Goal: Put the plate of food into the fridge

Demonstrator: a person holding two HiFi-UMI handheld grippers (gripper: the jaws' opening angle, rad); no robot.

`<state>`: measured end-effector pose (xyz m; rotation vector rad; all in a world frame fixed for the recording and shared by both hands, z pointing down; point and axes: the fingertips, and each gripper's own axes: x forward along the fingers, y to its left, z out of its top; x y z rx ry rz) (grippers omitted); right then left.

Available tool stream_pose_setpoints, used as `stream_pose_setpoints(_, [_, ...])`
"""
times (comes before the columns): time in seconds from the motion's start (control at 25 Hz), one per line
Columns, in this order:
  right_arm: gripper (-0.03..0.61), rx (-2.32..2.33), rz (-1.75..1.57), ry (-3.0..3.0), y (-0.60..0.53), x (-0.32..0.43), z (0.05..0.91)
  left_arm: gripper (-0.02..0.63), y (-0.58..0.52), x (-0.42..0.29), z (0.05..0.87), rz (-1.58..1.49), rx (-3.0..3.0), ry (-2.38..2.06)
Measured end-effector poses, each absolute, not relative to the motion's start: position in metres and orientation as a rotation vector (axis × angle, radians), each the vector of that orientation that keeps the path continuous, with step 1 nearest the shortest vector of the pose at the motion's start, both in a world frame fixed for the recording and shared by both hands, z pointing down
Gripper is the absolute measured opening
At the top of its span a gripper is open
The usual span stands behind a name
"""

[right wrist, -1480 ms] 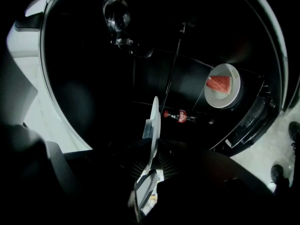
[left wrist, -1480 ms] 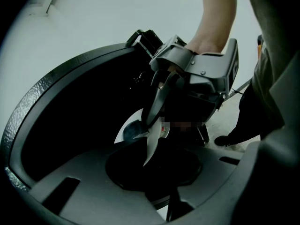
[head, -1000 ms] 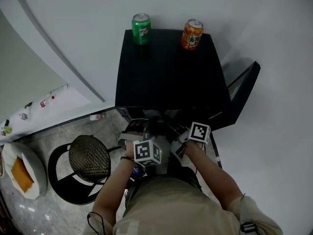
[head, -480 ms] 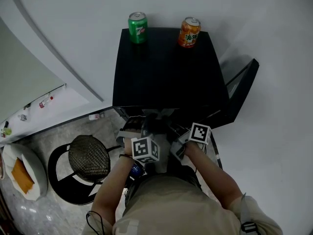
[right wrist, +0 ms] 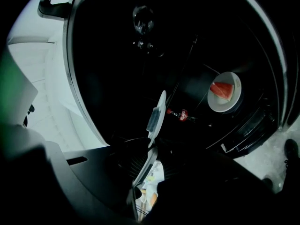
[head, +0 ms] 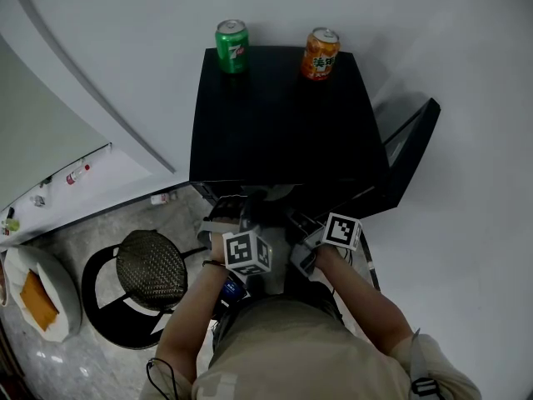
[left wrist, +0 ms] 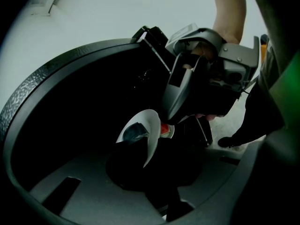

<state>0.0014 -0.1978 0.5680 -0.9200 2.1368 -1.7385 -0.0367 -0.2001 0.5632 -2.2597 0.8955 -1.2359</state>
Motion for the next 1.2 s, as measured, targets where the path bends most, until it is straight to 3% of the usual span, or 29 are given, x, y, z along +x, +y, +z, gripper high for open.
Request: stream_pose_setpoints(1.2, [0.029,-0.857,-1.678,2.271,-0.167,0.011,0.554,0.067,-0.223,-0.025,0.56,-1.209,-2.254,0.953])
